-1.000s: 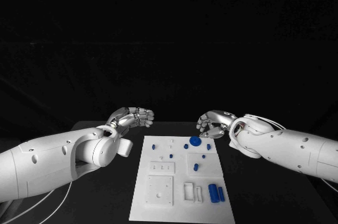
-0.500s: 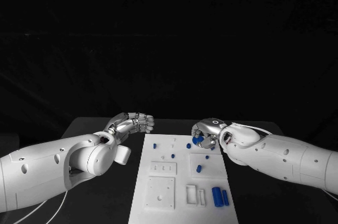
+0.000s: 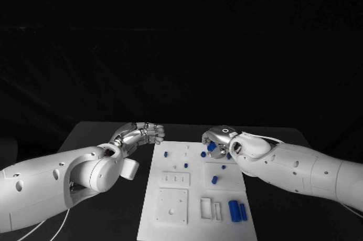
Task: Assemble the parts on the task board
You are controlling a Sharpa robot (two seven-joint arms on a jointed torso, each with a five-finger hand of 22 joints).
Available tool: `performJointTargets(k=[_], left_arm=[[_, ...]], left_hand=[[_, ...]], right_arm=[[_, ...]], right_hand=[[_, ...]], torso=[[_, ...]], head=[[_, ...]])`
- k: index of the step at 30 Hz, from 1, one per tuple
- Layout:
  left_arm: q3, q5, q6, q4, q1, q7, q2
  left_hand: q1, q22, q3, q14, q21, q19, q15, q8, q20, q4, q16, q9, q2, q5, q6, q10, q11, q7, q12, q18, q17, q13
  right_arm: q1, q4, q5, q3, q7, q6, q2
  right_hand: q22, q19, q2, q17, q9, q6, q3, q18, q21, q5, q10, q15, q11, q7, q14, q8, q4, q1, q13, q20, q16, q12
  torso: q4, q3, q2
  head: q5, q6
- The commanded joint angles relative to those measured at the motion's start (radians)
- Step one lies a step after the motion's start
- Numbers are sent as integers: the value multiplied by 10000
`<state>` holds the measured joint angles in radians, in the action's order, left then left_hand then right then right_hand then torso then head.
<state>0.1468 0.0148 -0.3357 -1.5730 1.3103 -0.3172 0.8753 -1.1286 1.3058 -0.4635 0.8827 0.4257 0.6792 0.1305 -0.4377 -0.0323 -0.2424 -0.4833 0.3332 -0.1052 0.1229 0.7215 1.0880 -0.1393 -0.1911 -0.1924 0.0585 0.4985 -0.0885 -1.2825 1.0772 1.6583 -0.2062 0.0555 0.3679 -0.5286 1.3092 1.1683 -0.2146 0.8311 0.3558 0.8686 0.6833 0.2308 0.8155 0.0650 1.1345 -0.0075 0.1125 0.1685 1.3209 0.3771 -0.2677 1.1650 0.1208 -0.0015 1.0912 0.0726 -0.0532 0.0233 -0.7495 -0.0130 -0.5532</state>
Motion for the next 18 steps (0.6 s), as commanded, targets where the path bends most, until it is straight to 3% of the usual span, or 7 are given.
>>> performJointTargets(k=[1,10,18], left_arm=[[-24,89,219,-87,55,-59,14],[-51,147,231,-209,129,-49,46],[-54,152,252,-122,133,-9,-6]], left_hand=[[108,11,4,-73,-38,-53,25,68,3,-61,69,-13,9,-30,56,-45,-57,-67,36,-77,-16,16],[134,15,-6,-85,-43,-63,31,77,-2,-79,80,-13,13,-35,60,-64,-67,-69,49,-77,-19,28],[155,18,-11,-93,-47,-71,36,86,-7,-92,88,-13,11,-41,59,-74,-74,-70,57,-77,-22,36]], right_arm=[[30,-119,374,1,163,53,100],[100,-392,420,1,169,12,246],[175,-541,444,2,178,-22,345]], right_hand=[[206,35,-104,-17,-8,82,94,310,38,-49,47,79,21,25,-22,-49,3,20,-20,-102,75,-46],[205,36,-112,-30,-7,97,155,310,59,-68,64,76,17,22,-23,-53,36,3,-32,-104,97,-45],[205,36,-120,-37,-7,101,176,310,70,-71,67,76,17,22,-24,-56,54,-14,-39,-105,109,-47]], torso=[[-36,11,-150],[-96,37,-312],[-88,55,-461]], head=[[-6,21],[-39,35],[-49,67]])
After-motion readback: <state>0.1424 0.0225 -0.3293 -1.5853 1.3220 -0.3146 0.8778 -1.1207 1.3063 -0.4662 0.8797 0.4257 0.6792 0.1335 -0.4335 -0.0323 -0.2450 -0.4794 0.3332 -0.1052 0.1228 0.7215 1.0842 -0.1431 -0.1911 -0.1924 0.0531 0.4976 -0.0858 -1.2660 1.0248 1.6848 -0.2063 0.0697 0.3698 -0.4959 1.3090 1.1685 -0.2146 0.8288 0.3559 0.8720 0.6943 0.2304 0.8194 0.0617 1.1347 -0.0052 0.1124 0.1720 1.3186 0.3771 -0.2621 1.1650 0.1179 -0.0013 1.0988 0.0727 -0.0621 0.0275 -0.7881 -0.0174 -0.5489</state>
